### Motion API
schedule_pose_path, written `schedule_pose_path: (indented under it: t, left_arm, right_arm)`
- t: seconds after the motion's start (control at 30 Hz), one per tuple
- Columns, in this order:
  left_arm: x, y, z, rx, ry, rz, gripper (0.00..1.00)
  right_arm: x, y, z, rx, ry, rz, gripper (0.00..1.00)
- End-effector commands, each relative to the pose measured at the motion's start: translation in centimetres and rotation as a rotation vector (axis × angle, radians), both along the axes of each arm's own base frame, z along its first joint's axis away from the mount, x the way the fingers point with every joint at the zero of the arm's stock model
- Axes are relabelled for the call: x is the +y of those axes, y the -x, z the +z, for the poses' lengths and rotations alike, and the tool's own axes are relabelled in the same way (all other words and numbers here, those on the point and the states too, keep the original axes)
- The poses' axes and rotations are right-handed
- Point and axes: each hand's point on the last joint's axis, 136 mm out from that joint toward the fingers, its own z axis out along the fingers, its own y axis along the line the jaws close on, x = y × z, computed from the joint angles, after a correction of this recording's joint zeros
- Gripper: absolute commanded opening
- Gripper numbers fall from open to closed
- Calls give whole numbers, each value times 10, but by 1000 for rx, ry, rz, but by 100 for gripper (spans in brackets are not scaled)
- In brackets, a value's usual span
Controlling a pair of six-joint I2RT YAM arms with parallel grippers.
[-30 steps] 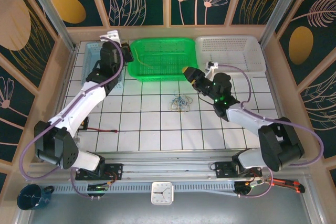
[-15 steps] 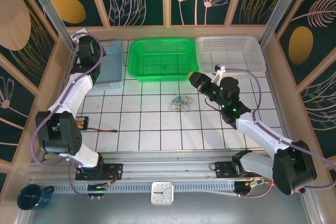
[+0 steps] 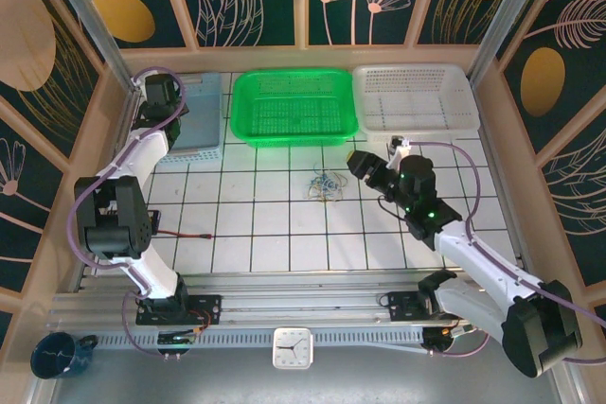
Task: Untangle the cables
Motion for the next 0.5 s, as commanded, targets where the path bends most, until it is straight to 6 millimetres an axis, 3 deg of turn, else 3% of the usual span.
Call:
schedule_pose_path:
  t: [0.0,0.17,0.47]
  left_arm:
    - [-4,0,9,-14,13,-27,62]
    - [-17,2,26,-29,49,-98,81]
    - [-83,18,51,-50,233,-386,83]
  right_arm:
    - [-7,2,-8,17,80,-27,65]
    - [-6,4,-18,48,125,-22,65]
    - [-2,5,-34,99,174,-6,64]
